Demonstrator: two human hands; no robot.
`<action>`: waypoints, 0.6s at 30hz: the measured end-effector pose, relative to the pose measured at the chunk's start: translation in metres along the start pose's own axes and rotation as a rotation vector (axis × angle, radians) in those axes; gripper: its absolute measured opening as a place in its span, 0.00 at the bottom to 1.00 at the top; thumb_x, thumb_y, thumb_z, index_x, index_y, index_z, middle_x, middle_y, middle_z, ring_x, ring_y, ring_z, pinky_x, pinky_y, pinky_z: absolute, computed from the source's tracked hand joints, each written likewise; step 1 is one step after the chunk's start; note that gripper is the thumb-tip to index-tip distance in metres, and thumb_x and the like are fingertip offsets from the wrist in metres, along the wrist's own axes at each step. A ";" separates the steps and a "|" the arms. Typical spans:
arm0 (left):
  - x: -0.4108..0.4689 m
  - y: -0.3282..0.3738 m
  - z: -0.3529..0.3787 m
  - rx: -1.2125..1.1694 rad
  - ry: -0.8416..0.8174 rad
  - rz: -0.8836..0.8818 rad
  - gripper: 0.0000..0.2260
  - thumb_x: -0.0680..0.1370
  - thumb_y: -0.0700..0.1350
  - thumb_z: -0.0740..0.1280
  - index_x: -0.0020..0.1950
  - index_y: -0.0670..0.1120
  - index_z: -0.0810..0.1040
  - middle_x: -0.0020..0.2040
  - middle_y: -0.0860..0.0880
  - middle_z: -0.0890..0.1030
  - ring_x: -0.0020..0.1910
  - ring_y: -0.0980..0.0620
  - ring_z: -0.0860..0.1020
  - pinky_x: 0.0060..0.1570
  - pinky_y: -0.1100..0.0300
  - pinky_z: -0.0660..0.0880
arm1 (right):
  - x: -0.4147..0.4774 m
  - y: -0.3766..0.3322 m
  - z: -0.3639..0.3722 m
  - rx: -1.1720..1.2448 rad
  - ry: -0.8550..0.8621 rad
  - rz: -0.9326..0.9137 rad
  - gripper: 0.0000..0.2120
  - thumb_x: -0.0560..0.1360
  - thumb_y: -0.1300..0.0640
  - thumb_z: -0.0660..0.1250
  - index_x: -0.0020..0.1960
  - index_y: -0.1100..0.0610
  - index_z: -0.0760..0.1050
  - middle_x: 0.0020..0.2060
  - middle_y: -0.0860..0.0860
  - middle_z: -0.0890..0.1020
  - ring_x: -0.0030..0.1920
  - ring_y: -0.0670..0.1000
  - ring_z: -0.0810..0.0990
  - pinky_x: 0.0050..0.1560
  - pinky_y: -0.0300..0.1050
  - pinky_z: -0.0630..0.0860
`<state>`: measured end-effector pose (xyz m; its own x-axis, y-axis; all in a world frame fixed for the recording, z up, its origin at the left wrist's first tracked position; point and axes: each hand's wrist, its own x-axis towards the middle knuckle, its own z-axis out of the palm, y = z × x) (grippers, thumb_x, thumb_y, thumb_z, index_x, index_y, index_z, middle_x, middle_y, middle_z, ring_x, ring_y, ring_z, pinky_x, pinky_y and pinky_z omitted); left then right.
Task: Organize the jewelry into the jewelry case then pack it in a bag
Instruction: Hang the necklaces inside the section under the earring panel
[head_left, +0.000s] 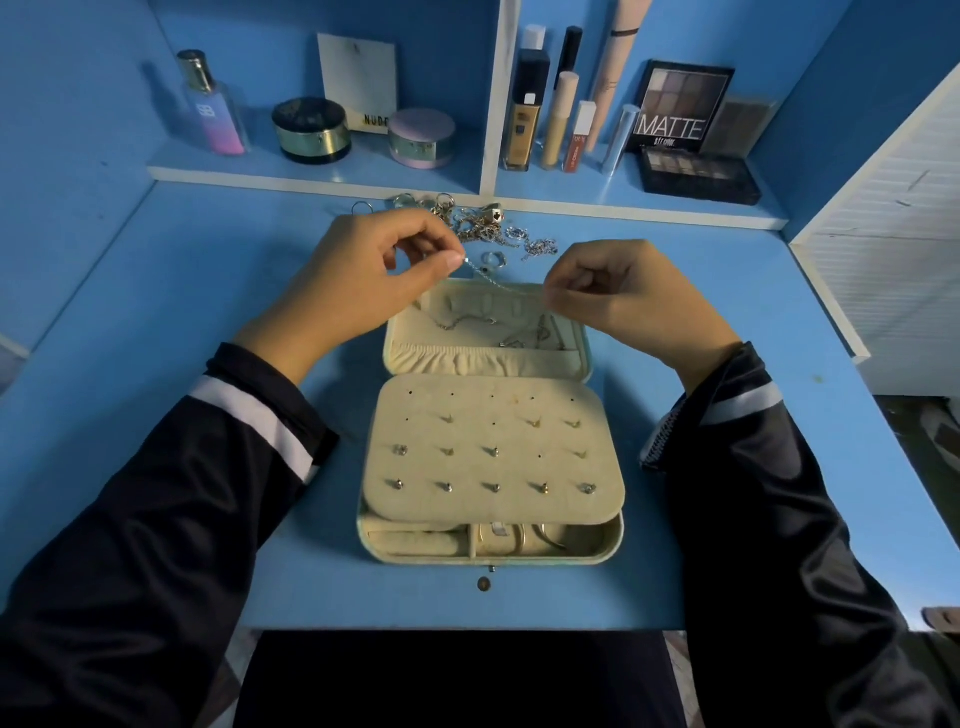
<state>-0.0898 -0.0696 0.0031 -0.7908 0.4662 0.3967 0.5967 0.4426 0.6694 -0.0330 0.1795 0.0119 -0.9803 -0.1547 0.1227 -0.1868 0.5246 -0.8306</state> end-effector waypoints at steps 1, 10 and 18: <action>0.000 0.002 0.002 -0.006 0.022 0.020 0.02 0.78 0.44 0.70 0.48 0.51 0.81 0.43 0.56 0.82 0.42 0.62 0.77 0.40 0.67 0.69 | 0.001 0.000 0.002 -0.013 -0.008 0.002 0.01 0.72 0.63 0.72 0.43 0.59 0.81 0.36 0.55 0.81 0.36 0.48 0.75 0.41 0.44 0.72; 0.002 0.015 0.013 -0.034 0.112 0.139 0.04 0.79 0.45 0.69 0.50 0.46 0.82 0.44 0.53 0.82 0.43 0.61 0.77 0.44 0.67 0.69 | 0.010 -0.017 0.027 0.081 0.097 -0.087 0.11 0.69 0.58 0.77 0.50 0.58 0.80 0.44 0.49 0.84 0.38 0.44 0.77 0.43 0.43 0.76; 0.001 0.015 0.015 -0.038 0.109 0.146 0.04 0.78 0.44 0.70 0.50 0.45 0.82 0.44 0.54 0.82 0.43 0.61 0.77 0.44 0.67 0.69 | 0.013 -0.017 0.039 0.152 0.207 -0.137 0.04 0.71 0.62 0.74 0.45 0.58 0.80 0.37 0.50 0.82 0.36 0.48 0.77 0.40 0.46 0.76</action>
<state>-0.0793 -0.0506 0.0040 -0.7076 0.4368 0.5555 0.7021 0.3459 0.6224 -0.0397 0.1361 0.0066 -0.9417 -0.0333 0.3347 -0.3220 0.3771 -0.8684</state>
